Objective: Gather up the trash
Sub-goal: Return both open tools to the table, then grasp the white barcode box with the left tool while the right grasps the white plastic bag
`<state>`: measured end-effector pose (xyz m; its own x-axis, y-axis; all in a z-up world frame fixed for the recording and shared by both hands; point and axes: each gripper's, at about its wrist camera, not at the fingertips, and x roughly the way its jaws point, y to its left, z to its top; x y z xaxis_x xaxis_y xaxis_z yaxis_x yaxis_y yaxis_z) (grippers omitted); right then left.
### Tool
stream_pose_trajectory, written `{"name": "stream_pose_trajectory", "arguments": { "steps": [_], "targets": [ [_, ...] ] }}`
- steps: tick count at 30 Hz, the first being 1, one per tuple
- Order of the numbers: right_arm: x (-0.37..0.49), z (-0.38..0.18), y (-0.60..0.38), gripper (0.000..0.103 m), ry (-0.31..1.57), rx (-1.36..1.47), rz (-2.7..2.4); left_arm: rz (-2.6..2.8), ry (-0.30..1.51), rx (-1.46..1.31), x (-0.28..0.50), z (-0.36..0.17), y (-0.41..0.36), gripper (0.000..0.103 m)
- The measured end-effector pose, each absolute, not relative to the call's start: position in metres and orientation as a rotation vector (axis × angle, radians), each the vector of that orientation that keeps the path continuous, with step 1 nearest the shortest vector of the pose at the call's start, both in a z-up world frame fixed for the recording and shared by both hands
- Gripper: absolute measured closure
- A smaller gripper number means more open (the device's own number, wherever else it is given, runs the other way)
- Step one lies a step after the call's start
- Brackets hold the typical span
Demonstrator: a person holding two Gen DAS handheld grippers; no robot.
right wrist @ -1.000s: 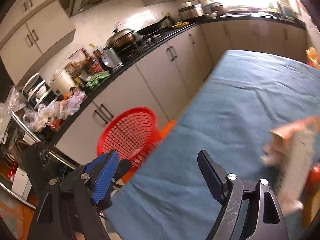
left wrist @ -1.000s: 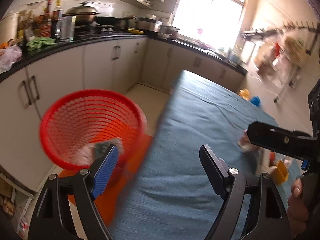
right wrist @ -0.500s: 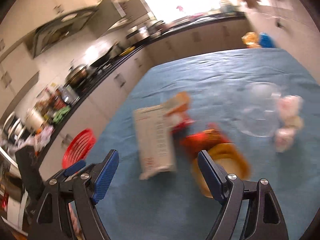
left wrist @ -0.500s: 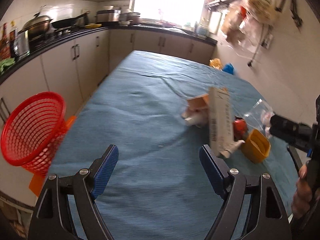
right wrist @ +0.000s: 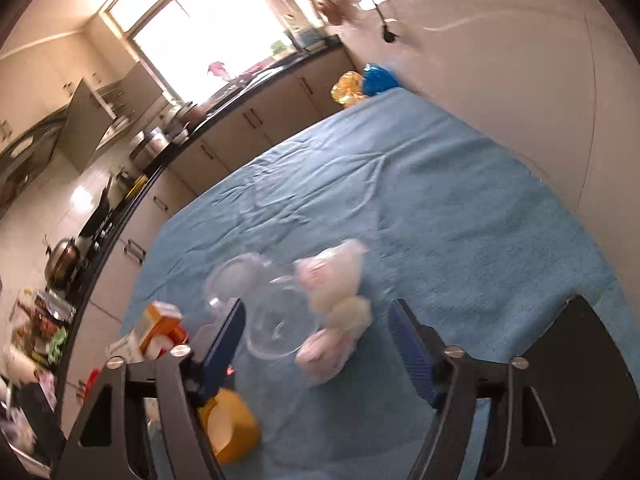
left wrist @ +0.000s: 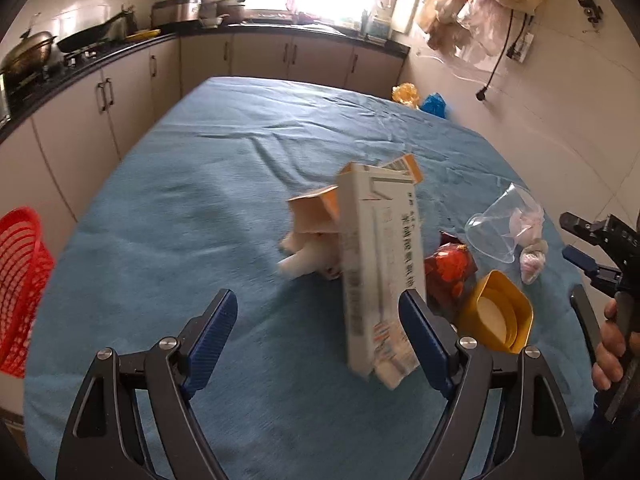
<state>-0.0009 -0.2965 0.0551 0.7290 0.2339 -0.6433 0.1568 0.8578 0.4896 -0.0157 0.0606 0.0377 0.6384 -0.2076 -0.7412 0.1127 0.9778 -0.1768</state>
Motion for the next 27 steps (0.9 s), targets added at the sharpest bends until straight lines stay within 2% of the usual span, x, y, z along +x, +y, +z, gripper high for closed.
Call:
{"name": "stream_pose_trajectory", "arguments": {
  "steps": [2, 4, 8, 11, 13, 14, 15, 17, 18, 19, 20, 23, 27],
  "targets": [
    [0.006, 0.05, -0.3, 0.036, 0.777, 0.567, 0.027, -0.205, 0.866, -0.111, -0.01, 0.036, 0.052, 0.021],
    [0.01, 0.043, -0.301, 0.038, 0.793, 0.588, 0.02, -0.218, 0.869, -0.1, -0.005, 0.034, 0.043, 0.025],
    [0.016, 0.037, -0.3, 0.044, 0.812, 0.577, 0.008, -0.267, 0.884, -0.081, 0.004, 0.032, 0.024, 0.046],
    [0.022, 0.035, -0.291, 0.044, 0.821, 0.53, 0.0, -0.282, 0.885, -0.069, 0.008, 0.03, 0.016, 0.052],
    [0.027, 0.03, -0.285, 0.044, 0.837, 0.498, -0.005, -0.293, 0.884, -0.068, 0.009, 0.028, 0.013, 0.064],
    [0.029, 0.028, -0.281, 0.044, 0.846, 0.481, -0.003, -0.299, 0.889, -0.068, 0.009, 0.026, 0.012, 0.076],
    [0.031, 0.026, -0.278, 0.044, 0.854, 0.468, -0.004, -0.301, 0.892, -0.068, 0.01, 0.024, 0.012, 0.082],
    [0.033, 0.02, -0.273, 0.048, 0.87, 0.436, -0.011, -0.302, 0.889, -0.066, 0.011, 0.021, 0.011, 0.083],
    [0.034, 0.018, -0.272, 0.053, 0.877, 0.421, -0.014, -0.301, 0.884, -0.065, 0.01, 0.022, 0.012, 0.084],
    [0.035, 0.015, -0.271, 0.064, 0.887, 0.407, -0.014, -0.301, 0.877, -0.068, 0.01, 0.022, 0.012, 0.084],
    [0.035, 0.013, -0.269, 0.067, 0.891, 0.398, -0.013, -0.304, 0.871, -0.072, 0.009, 0.022, 0.012, 0.086],
    [0.028, 0.014, -0.27, 0.068, 0.862, 0.381, -0.036, -0.312, 0.826, -0.086, 0.002, 0.028, 0.015, 0.087],
    [0.008, 0.036, -0.274, 0.068, 0.716, 0.369, -0.092, -0.311, 0.749, -0.09, -0.007, 0.04, 0.019, 0.087]
  ]
}}
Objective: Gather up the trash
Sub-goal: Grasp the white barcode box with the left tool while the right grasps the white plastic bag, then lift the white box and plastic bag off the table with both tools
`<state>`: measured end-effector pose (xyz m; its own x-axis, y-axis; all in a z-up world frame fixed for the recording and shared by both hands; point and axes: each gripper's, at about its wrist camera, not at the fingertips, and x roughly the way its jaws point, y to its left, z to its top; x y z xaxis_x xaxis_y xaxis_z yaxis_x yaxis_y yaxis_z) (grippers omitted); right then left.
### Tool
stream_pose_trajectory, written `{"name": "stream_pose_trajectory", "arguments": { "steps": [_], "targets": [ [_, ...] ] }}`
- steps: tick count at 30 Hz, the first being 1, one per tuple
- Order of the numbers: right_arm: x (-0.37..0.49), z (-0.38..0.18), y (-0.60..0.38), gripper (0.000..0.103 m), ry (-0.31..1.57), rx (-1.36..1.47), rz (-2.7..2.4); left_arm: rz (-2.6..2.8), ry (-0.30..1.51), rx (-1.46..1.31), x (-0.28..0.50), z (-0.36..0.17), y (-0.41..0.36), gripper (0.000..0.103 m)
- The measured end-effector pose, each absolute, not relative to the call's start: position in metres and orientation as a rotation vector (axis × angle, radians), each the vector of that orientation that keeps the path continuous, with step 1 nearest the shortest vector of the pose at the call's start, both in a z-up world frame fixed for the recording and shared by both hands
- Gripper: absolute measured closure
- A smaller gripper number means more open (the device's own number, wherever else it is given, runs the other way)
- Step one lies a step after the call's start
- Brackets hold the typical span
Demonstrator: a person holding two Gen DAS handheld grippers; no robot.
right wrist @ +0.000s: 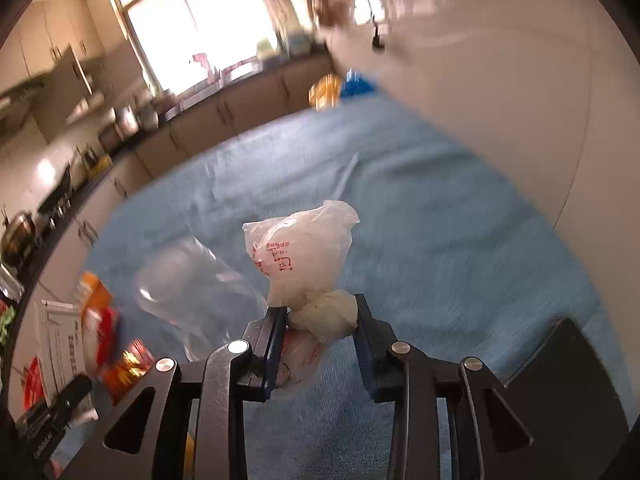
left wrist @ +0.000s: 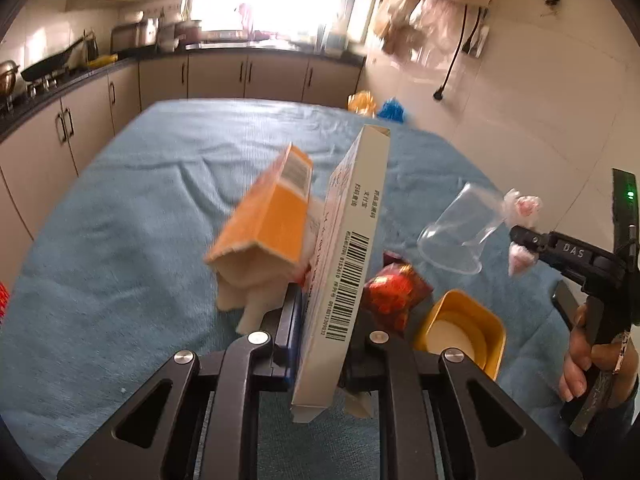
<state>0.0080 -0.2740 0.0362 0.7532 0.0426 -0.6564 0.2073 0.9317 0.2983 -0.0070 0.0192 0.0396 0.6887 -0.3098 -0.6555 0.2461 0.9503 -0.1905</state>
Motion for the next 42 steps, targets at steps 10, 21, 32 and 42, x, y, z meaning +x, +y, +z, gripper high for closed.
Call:
{"name": "stream_pose_trajectory", "arguments": {
  "steps": [10, 21, 32, 42],
  "targets": [
    [-0.035, 0.077, -0.237, 0.068, 0.449, 0.265, 0.059, -0.241, 0.63, -0.129, -0.013, 0.056, 0.034, 0.087],
    [-0.045, 0.073, -0.192, 0.068, 0.429, 0.134, 0.219, -0.223, 0.634, -0.106, -0.011, 0.055, 0.027, 0.087],
    [-0.044, 0.07, -0.19, 0.068, 0.442, 0.118, 0.227, -0.205, 0.623, -0.087, -0.013, 0.055, 0.024, 0.087],
    [-0.043, 0.072, -0.188, 0.068, 0.443, 0.106, 0.239, -0.201, 0.617, -0.08, -0.015, 0.055, 0.023, 0.087]
  ]
}}
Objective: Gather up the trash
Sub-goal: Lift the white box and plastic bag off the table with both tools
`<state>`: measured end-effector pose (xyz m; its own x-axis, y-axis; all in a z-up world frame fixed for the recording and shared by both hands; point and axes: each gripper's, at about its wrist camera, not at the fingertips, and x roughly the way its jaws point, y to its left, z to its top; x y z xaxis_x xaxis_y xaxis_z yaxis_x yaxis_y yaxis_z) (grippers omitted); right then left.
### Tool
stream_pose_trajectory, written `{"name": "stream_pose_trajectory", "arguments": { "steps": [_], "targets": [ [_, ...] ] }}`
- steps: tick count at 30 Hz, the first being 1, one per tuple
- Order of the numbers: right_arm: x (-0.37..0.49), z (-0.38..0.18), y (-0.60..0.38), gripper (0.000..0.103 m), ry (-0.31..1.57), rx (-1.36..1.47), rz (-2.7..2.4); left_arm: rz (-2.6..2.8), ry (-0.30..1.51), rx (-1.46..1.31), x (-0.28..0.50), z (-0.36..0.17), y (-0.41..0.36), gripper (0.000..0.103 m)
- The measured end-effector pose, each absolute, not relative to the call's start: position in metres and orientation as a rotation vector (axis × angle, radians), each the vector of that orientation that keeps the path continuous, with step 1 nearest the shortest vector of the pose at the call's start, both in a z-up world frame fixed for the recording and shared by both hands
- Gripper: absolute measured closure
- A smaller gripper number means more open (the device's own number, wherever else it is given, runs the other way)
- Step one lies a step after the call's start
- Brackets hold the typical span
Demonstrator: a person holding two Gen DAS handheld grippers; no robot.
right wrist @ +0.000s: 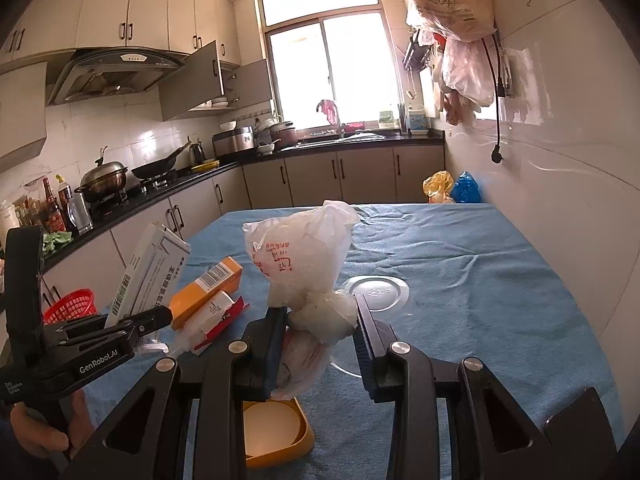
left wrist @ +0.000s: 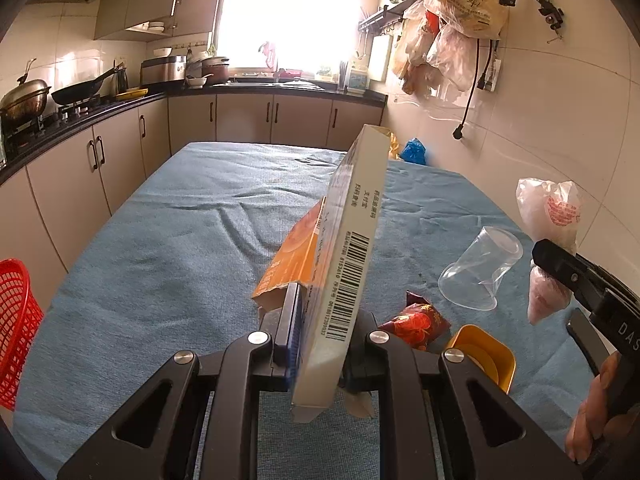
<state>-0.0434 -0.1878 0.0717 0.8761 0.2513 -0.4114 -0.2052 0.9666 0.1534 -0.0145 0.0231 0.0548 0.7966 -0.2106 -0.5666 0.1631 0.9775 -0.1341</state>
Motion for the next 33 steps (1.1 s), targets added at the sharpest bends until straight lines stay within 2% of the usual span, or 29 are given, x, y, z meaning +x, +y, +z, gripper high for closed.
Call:
{"name": "stream_pose_trajectory", "arguments": {
  "steps": [33],
  "targets": [
    [-0.0403, 0.0701, -0.1816, 0.068, 0.458, 0.098, 0.245, -0.195, 0.619, -0.073, -0.0156, 0.0553, 0.0249, 0.087]
  ]
}}
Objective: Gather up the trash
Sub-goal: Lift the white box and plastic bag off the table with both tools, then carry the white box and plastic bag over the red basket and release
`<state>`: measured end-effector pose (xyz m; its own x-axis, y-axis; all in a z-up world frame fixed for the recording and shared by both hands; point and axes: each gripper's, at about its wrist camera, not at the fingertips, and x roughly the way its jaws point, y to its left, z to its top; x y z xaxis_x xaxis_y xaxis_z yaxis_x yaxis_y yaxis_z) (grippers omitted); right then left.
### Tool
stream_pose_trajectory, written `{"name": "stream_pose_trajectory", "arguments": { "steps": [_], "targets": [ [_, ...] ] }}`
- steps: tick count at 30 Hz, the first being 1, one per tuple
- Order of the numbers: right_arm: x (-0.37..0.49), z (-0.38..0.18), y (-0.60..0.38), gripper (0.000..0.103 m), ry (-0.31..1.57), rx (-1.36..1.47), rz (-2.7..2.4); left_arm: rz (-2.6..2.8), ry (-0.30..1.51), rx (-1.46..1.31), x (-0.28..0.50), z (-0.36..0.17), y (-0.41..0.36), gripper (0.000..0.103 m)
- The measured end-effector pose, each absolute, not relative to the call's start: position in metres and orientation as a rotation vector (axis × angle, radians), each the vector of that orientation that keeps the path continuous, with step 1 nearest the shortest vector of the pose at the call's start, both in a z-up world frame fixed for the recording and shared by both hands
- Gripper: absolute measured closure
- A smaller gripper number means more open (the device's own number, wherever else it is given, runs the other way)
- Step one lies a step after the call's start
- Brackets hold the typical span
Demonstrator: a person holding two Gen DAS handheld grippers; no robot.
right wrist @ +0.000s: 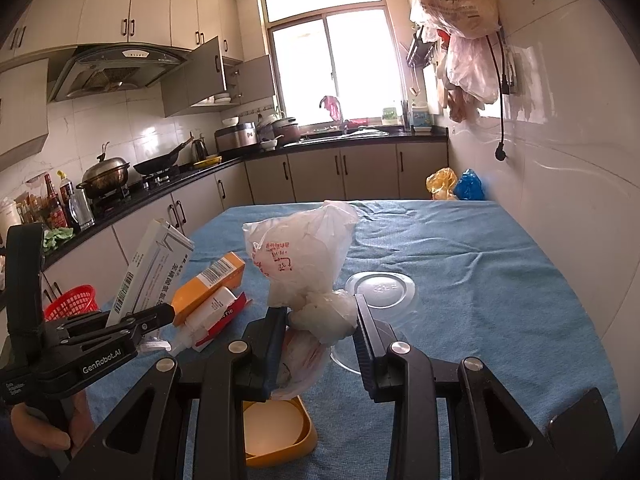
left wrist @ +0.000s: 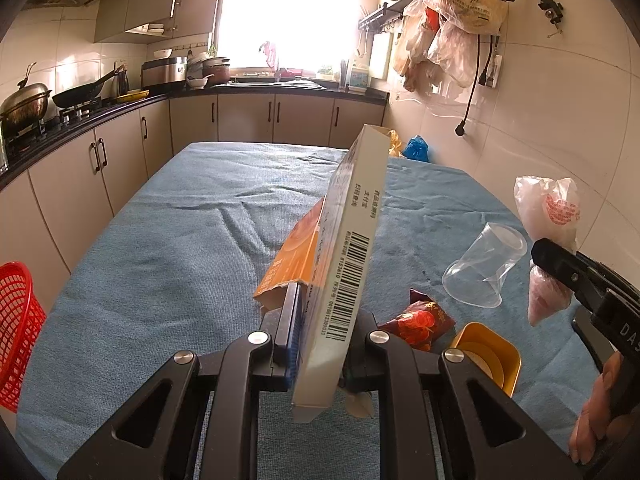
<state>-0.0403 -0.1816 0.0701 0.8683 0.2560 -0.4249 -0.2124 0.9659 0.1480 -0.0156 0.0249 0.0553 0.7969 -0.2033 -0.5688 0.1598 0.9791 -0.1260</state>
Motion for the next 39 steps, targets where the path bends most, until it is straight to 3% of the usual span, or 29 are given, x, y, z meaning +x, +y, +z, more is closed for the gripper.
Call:
{"name": "stream_pose_trajectory", "arguments": {
  "steps": [22, 29, 39],
  "targets": [
    [-0.045, 0.072, -0.178, 0.068, 0.445, 0.083, 0.273, -0.174, 0.601, -0.081, -0.019, 0.057, 0.032, 0.087],
    [-0.048, 0.073, -0.195, 0.068, 0.541, 0.298, 0.367, -0.186, 0.612, -0.142, -0.05, 0.065, 0.052, 0.087],
    [-0.075, 0.099, -0.156, 0.068, 0.632, 0.374, 0.548, -0.129, 0.552, -0.188, -0.112, 0.103, 0.103, 0.087]
  ]
}}
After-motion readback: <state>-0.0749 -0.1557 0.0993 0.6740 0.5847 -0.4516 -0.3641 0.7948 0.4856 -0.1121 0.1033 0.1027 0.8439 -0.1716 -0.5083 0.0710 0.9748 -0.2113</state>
